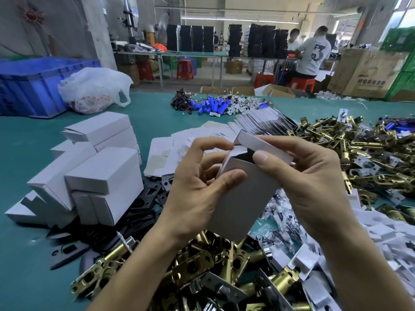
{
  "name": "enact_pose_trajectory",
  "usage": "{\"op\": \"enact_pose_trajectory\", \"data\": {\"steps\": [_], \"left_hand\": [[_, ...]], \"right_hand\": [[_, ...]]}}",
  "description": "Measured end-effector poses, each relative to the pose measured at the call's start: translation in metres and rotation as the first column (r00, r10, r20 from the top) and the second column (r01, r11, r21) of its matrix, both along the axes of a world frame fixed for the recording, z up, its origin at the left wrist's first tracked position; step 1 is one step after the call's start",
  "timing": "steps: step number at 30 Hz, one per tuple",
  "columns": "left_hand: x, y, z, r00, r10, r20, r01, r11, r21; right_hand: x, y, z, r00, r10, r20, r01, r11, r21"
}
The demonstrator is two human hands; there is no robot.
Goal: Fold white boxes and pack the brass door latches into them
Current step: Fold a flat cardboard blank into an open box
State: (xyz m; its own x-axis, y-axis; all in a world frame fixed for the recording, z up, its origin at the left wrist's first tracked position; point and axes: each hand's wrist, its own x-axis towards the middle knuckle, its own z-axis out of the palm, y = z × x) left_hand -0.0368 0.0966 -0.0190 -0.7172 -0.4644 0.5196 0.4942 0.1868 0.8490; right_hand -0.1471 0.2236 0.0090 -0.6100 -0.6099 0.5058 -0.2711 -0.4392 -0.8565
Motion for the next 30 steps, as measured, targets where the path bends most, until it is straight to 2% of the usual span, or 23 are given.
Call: {"op": "enact_pose_trajectory", "data": {"steps": [5, 10, 14, 20, 30], "left_hand": [[0.0009, -0.0019, 0.0006, 1.0, 0.0, -0.008, 0.0, 0.999, 0.038], [-0.0006, -0.0007, 0.0005, 0.999, 0.011, -0.039, -0.01, 0.999, 0.033], [-0.0012, 0.0013, 0.0007, 0.999, -0.002, -0.048, 0.003, 1.0, 0.017], [-0.0019, 0.0005, -0.0012, 0.999, 0.002, -0.033, -0.001, 1.0, 0.027], [-0.0014, -0.0003, -0.0018, 0.999, 0.01, -0.03, -0.009, 1.0, 0.03]], "right_hand": [[0.001, -0.001, -0.0006, 0.999, 0.02, -0.041, -0.021, 0.999, -0.032], [-0.0014, -0.0008, -0.0007, 0.998, 0.049, 0.047, -0.048, 0.999, -0.016], [-0.0011, 0.0002, -0.0007, 1.0, 0.004, -0.03, -0.004, 1.0, 0.002], [-0.0022, 0.0039, 0.0025, 0.997, 0.038, -0.069, -0.037, 0.999, 0.022], [0.0032, -0.0009, 0.0023, 0.994, -0.083, -0.074, 0.081, 0.996, -0.028]]}}
